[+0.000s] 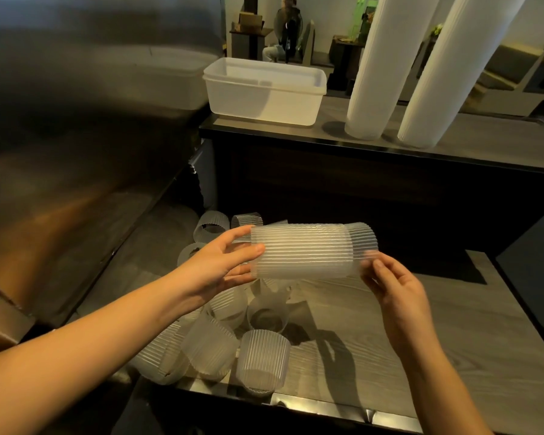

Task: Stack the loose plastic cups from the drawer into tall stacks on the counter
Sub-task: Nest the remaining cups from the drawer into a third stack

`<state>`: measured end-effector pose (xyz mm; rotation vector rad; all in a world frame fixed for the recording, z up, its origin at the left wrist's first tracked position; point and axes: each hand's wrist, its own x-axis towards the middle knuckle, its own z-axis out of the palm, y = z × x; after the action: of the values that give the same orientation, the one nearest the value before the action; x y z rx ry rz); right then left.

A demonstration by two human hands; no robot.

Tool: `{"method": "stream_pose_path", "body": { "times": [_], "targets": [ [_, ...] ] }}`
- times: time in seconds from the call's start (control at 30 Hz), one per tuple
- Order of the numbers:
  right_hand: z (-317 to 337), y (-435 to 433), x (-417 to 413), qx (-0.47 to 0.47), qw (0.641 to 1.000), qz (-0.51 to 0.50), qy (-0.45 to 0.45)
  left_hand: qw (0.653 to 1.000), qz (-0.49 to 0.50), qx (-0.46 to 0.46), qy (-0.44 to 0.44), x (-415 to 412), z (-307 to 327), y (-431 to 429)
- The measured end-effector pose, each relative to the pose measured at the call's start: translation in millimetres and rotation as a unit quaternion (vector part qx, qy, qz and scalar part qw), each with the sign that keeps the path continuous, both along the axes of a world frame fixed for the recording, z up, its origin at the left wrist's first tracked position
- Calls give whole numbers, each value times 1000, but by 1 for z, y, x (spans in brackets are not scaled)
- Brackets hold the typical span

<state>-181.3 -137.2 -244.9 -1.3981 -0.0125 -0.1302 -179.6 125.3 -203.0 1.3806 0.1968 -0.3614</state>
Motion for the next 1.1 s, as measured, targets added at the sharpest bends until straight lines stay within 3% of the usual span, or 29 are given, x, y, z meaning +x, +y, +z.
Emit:
{"method": "stream_pose_path", "body": {
  "times": [0.17, 0.57, 0.67, 0.73, 0.8, 0.9, 1.1],
  "targets": [
    [3, 14, -8, -58, 997, 51, -10, 1000, 0, -14, 4, -3, 8, -4],
    [10, 23, -10, -63, 996, 62, -4, 999, 41, -11, 24, -4, 11, -7],
    [4, 26, -6, -17, 999, 30, 0, 999, 44, 3, 14, -4, 10, -7],
    [-8, 25, -1, 7, 999, -24, 26, 999, 47, 3, 12, -3, 9, -7],
    [-26, 29, 2, -68, 996, -40, 50, 999, 53, 1, 12, -2, 7, -6],
    [-62, 46, 3, -190, 970, 61, 137, 999, 49, -7, 15, 0, 5, -5],
    [-100, 76, 12, -253, 918, 96, 291, 999, 37, -8, 13, -2, 6, -3]
  ]
}}
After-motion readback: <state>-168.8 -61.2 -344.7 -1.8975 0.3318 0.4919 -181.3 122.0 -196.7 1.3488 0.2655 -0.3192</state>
